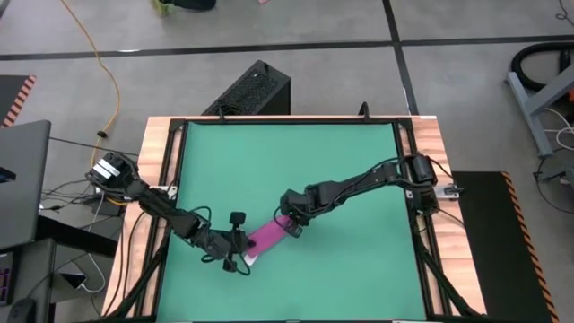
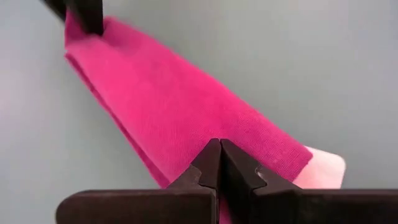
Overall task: Roll towel into tight, uniform cylinder
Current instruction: Roll the pink towel
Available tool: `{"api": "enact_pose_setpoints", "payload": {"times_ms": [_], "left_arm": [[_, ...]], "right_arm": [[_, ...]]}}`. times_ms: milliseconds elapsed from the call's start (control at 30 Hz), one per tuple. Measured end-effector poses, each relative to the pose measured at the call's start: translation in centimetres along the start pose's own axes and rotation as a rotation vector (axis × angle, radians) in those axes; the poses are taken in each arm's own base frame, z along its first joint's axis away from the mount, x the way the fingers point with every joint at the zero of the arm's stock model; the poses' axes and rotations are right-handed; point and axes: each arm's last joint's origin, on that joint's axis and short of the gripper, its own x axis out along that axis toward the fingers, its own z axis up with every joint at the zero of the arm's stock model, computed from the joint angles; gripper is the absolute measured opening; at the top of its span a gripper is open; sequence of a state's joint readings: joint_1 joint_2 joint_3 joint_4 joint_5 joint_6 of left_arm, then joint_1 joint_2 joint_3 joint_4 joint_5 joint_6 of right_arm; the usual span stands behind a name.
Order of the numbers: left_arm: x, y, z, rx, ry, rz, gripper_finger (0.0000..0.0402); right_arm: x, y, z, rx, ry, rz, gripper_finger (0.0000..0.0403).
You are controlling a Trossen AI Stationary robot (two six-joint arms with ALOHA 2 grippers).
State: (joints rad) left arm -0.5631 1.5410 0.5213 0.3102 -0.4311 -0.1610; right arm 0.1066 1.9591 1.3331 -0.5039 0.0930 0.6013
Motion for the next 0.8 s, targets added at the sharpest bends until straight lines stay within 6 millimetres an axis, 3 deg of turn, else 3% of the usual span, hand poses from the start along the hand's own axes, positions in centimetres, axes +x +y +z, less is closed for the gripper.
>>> {"api": "enact_pose_setpoints", "payload": {"times_ms": [467, 667, 800], "left_arm": [[0.0, 0.0, -0.1, 0.009, 0.001, -0.001, 0.0], [0.0, 0.0, -0.1, 0.01, 0.002, -0.004, 0.0], [0.0, 0.0, -0.1, 0.01, 0.002, -0.005, 0.0]], "right_arm": [[-2.2, 0.1, 0.1, -0.019, -0.047, -0.049, 0.0132], [-6.4, 0.5, 0.5, -0.052, -0.185, -0.077, 0.0138], [-6.4, 2.5, 0.4, -0.154, -0.365, 0.034, 0.0128]]}}
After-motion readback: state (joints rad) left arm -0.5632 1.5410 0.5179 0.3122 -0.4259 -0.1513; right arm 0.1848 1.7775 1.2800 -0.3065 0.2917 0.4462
